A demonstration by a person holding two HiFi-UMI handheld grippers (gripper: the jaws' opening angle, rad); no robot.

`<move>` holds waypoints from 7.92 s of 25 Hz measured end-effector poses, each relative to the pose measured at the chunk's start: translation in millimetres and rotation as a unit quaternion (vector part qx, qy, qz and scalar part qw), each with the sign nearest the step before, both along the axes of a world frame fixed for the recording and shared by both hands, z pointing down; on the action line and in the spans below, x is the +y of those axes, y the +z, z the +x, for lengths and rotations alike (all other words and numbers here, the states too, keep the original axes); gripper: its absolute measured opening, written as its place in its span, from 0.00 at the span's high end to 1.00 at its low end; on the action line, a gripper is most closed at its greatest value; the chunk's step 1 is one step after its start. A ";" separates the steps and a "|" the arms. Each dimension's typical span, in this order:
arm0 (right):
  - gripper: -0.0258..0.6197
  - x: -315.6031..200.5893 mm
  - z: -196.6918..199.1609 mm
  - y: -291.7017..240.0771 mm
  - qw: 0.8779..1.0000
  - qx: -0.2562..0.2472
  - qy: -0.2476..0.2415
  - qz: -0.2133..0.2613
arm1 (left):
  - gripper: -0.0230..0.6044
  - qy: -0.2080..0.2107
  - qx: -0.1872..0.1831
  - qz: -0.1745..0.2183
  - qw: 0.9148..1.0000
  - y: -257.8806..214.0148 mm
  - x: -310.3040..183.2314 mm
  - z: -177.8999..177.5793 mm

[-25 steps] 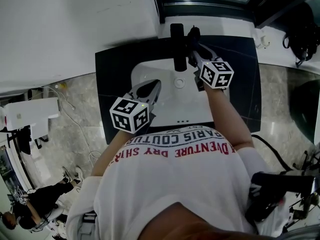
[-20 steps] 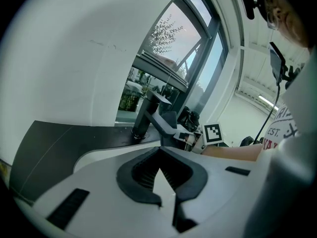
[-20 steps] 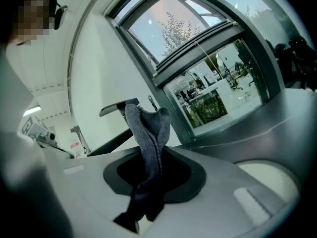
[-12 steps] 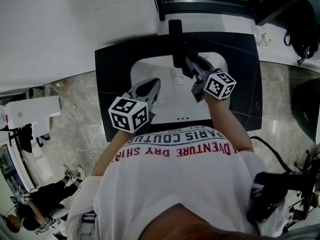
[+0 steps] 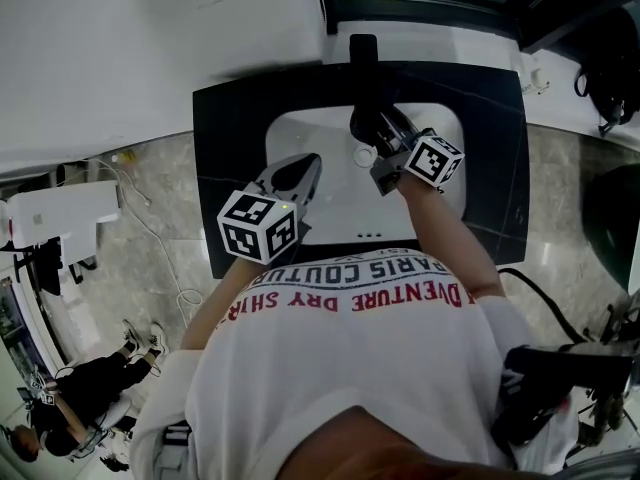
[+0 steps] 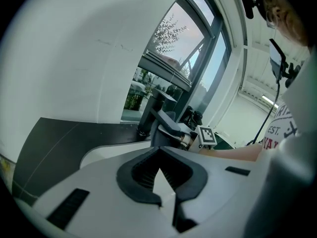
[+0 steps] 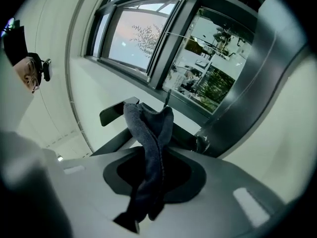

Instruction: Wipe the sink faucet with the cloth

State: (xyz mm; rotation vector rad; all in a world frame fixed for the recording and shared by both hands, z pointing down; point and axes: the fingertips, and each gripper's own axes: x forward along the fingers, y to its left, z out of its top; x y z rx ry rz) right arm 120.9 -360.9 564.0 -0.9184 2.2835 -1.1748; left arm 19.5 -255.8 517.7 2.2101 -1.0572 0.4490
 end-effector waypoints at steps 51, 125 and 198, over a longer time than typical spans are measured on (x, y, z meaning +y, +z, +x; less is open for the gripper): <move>0.84 207.7 -3.2 -98.2 0.965 0.207 -0.110 0.122 | 0.96 -0.065 0.014 0.109 0.992 -85.2 137.2 14.6; 0.84 -33.2 -74.6 -95.3 0.794 0.456 0.400 -0.040 | 0.96 0.315 0.061 0.039 0.946 -29.5 -62.1 -171.4; 0.84 49.9 -52.3 -74.6 0.756 0.459 0.463 -0.061 | 0.96 0.336 0.075 0.013 0.939 -8.3 -41.5 -157.1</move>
